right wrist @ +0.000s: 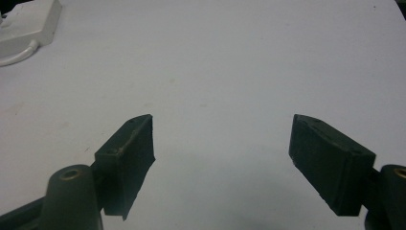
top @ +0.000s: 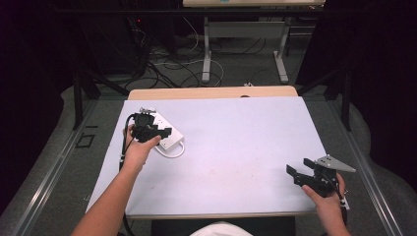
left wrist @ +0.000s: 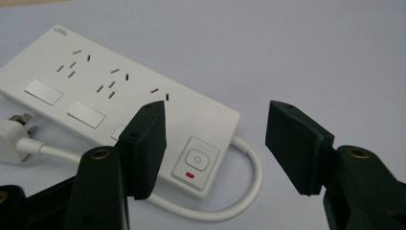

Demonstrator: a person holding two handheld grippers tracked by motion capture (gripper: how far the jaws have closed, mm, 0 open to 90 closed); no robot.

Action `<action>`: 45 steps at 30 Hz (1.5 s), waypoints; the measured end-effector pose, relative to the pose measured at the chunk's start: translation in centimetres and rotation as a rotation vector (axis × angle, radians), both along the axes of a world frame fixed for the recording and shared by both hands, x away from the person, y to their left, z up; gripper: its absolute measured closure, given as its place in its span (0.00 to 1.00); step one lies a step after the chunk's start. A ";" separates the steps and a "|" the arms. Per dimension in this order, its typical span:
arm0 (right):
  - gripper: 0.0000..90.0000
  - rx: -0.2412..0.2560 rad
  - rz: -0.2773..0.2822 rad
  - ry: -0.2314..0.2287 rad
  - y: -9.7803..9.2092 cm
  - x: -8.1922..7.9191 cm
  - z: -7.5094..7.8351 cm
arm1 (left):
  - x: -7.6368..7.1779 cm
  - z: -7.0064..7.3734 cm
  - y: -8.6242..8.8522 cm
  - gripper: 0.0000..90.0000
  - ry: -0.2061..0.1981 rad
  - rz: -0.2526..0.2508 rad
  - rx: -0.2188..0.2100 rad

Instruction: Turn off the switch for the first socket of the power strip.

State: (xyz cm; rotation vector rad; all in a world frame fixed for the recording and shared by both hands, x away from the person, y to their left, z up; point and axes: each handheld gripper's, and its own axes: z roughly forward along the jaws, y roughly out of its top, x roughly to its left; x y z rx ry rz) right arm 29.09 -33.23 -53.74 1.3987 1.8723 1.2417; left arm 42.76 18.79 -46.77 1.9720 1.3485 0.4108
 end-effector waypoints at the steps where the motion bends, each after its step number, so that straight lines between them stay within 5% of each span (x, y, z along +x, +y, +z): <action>1: 0.26 -0.001 -0.005 -0.002 0.0 0.0 0.0 | -0.2 0.1 -0.1 0.44 -0.010 -0.010 0.006; 6: 0.25 0.004 0.003 -0.010 -0.1 0.0 0.0 | -1.0 0.4 -0.3 0.41 -0.056 -0.043 0.005; 12: 0.25 0.012 -0.006 -0.002 0.0 -0.1 0.1 | -2.1 0.6 -0.6 0.34 -0.035 -0.031 -0.048; 21: 0.25 0.012 0.003 -0.008 -0.1 -0.1 0.1 | -4.1 0.4 -0.6 0.07 -0.050 -0.026 -0.022; 23: 0.25 0.015 0.002 -0.008 0.0 -0.1 0.1 | -4.6 0.4 -0.6 0.00 -0.045 -0.020 -0.045; 31: 0.25 0.009 0.010 -0.015 0.0 0.0 0.1 | -6.9 0.3 -0.2 0.00 -0.067 -0.056 -0.069; 36: 0.25 0.016 -0.002 -0.007 0.0 -0.1 0.1 | -8.2 0.0 0.2 0.00 -0.080 -0.031 -0.115; 45: 0.25 0.023 0.002 -0.011 0.0 -0.1 0.1 | -9.8 -1.3 1.4 0.00 -0.083 -0.009 -0.135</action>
